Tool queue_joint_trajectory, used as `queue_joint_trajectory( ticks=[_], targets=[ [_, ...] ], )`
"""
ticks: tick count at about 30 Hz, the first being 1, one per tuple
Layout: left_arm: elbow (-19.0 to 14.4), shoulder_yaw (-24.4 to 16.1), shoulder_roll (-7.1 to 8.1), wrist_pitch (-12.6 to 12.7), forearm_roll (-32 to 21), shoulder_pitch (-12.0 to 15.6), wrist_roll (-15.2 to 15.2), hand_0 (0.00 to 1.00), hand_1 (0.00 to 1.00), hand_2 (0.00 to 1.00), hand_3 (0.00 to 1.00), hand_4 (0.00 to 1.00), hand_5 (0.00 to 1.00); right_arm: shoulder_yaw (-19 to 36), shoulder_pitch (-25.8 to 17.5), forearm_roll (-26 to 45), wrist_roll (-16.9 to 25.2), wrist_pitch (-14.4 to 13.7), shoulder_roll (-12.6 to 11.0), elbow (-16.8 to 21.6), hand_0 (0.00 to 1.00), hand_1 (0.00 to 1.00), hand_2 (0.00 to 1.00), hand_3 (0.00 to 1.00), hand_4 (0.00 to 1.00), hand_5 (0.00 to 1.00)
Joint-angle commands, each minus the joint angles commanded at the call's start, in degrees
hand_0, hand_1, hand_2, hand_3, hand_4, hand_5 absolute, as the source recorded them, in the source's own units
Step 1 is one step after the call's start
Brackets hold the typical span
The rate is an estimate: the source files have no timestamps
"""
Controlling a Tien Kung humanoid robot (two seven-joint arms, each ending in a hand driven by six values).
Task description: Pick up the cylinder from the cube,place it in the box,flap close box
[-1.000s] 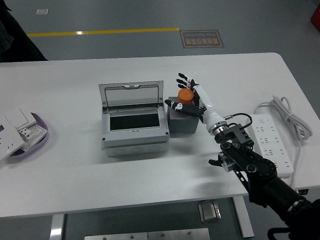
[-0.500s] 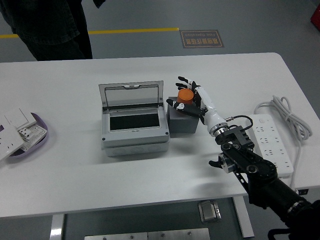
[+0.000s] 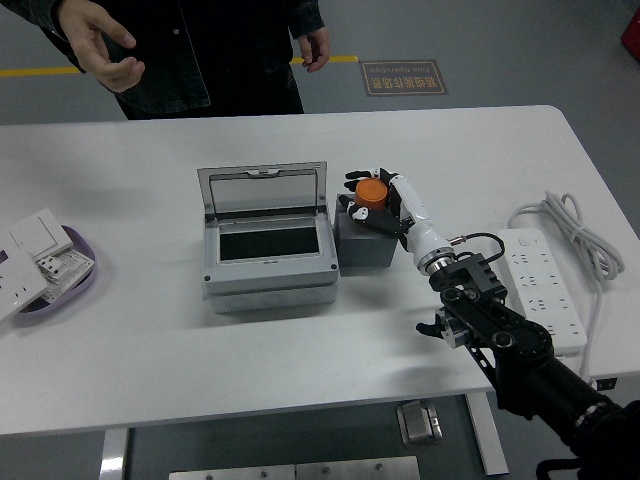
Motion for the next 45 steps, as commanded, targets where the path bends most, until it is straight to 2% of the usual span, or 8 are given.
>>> queue_joint_trajectory(
  ticks=[2,13,14,19,20,37,38,45],
  targets=[
    [0.1,0.3,0.01,0.0,-0.2,0.0,-0.1,0.599,0.585,0.563,0.605,0.679,0.252,0.0,0.0,0.1,-0.1,0.0,0.0,0.0,0.521,0.606,0.566,0.557,0.616,0.002],
    [0.3,1.5,0.00,0.1,-1.6,0.0,-0.7,0.600,0.584,0.563,0.606,0.678,0.251,0.0,-0.1,0.7,-0.3,-0.5,0.0,0.9,0.523,0.601,0.559,0.560,0.583,0.002],
    [0.3,1.7,-0.01,0.1,-1.8,0.0,-0.8,0.600,0.585,0.563,0.606,0.679,0.252,0.1,-0.2,0.8,-0.3,-0.5,0.0,1.1,0.628,0.619,0.548,0.562,0.400,0.002],
    [0.5,2.6,-0.03,0.1,-2.7,0.0,-1.2,0.600,0.585,0.563,0.606,0.679,0.252,0.4,-0.3,1.6,0.4,-1.2,0.0,2.5,0.628,0.619,0.548,0.562,0.400,0.002],
    [0.5,2.7,-0.03,0.2,-2.8,0.0,-1.2,0.600,0.585,0.563,0.606,0.679,0.253,0.4,-0.4,1.7,0.5,-1.4,0.0,2.8,0.540,0.534,0.464,0.418,0.206,0.002],
    [0.5,2.6,-0.14,0.2,-2.9,0.3,-1.2,0.599,0.585,0.563,0.606,0.679,0.252,-0.7,-2.4,-2.4,1.7,-6.7,0.0,12.7,0.527,0.511,0.469,0.424,0.164,0.002],
    [0.5,2.6,-0.13,0.2,-2.8,0.3,-1.2,0.599,0.585,0.563,0.607,0.682,0.259,-0.7,-2.4,-2.7,1.7,-6.8,0.0,12.8,0.402,0.464,0.472,0.418,0.169,0.002],
    [0.4,2.3,-0.09,0.2,-2.4,0.3,-1.1,0.600,0.585,0.564,0.608,0.679,0.258,0.1,-2.0,-3.8,1.5,-6.6,-0.5,12.2,0.358,0.434,0.468,0.399,0.182,0.002]
  ],
)
